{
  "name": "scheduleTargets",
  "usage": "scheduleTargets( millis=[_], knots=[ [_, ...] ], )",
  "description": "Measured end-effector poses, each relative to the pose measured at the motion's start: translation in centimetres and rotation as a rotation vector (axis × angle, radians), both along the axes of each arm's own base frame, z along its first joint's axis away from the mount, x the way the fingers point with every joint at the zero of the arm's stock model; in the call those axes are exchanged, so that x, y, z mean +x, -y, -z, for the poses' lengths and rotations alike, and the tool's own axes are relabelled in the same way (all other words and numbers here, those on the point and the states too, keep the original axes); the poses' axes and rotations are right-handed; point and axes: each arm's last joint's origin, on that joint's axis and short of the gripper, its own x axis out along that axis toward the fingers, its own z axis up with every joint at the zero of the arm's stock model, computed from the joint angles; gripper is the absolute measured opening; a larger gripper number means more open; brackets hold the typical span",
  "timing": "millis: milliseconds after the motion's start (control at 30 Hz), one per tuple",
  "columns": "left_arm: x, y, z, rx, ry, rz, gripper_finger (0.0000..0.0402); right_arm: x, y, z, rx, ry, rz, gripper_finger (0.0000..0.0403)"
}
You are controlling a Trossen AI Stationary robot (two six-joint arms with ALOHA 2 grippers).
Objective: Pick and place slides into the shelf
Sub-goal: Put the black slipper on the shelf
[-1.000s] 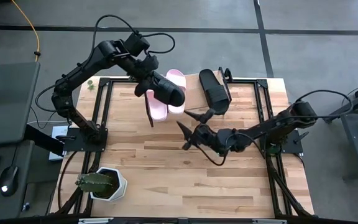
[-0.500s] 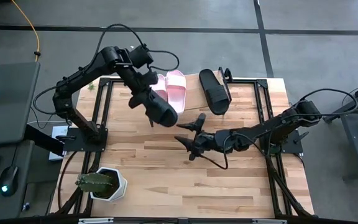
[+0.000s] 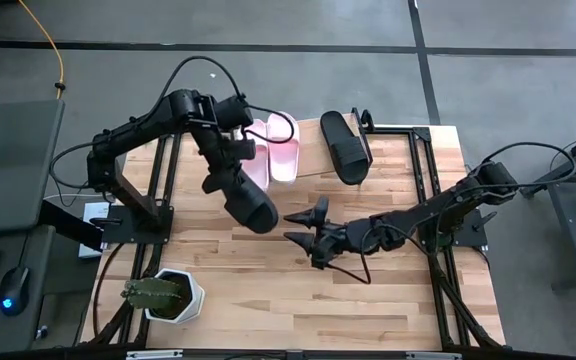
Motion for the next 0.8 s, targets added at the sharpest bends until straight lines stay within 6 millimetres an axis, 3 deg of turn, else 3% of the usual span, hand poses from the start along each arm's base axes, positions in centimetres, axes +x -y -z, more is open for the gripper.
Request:
scheduleTargets(
  millis=[433,800],
  knots=[
    [1.5,3.0,-0.2,-0.049,-0.003,0.051,0.0001,-0.4,-1.1,0.0,-0.16,-0.035,-0.047,0.0232],
    [2.7,4.2,-0.4,-0.044,0.03,0.046,0.0001,-0.8,-2.2,-0.4,-0.215,-0.004,-0.077,0.0232]
  ],
)
